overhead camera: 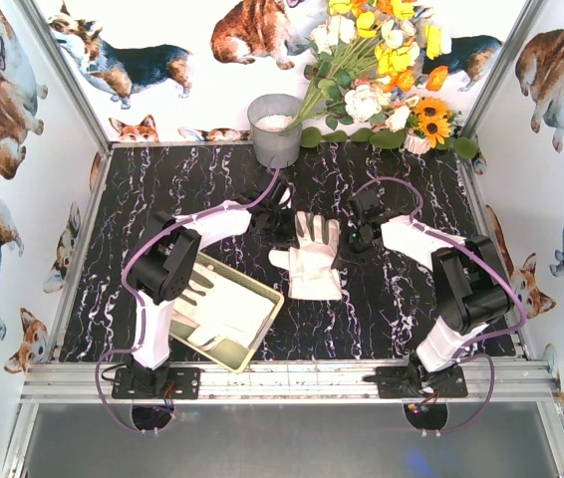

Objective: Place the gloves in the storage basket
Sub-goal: Pair the glove with the glove, then pick up the glove from the center of the board.

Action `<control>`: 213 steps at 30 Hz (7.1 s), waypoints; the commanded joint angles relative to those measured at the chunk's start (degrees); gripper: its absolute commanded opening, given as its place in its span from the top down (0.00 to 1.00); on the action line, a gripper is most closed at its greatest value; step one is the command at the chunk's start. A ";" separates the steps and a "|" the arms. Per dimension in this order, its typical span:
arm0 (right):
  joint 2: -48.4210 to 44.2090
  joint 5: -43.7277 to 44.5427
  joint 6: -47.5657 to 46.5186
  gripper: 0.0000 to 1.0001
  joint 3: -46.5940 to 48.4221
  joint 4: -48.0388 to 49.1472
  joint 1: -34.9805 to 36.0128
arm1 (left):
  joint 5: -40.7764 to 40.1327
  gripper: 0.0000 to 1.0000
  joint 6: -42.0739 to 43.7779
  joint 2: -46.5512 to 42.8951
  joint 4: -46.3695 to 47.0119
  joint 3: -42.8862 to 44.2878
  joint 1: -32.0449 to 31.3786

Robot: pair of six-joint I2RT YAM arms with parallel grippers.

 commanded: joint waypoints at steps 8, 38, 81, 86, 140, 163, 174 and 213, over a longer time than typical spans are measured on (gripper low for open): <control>-7.08 4.34 -1.10 0.52 4.13 -7.44 -0.76 | -3.38 0.55 0.75 -4.32 -3.02 0.71 4.46; 13.20 -7.80 -0.44 0.55 15.59 -0.99 -5.86 | 9.85 0.52 -7.57 9.45 4.22 8.96 11.49; 18.03 -5.79 -3.87 0.84 18.61 -6.01 -5.93 | 17.33 0.85 1.82 18.76 3.73 22.18 10.84; 13.46 -7.35 -3.30 0.66 19.03 -5.54 -6.52 | 14.64 0.64 3.40 15.74 0.80 24.19 11.00; 10.15 -17.93 13.16 0.54 -1.46 12.79 -8.06 | 13.18 0.86 10.14 5.65 -9.26 3.86 7.50; 15.11 -22.81 15.89 0.55 0.96 18.95 -4.61 | 13.34 0.90 10.67 4.92 -8.84 0.31 7.49; 13.58 -22.77 14.33 1.00 3.48 16.64 -4.32 | 12.24 0.86 8.10 0.86 -6.30 -0.94 7.48; -3.76 -20.38 -3.40 1.00 18.90 -19.26 -6.04 | -6.19 0.09 -0.78 -53.87 -15.01 -21.22 12.29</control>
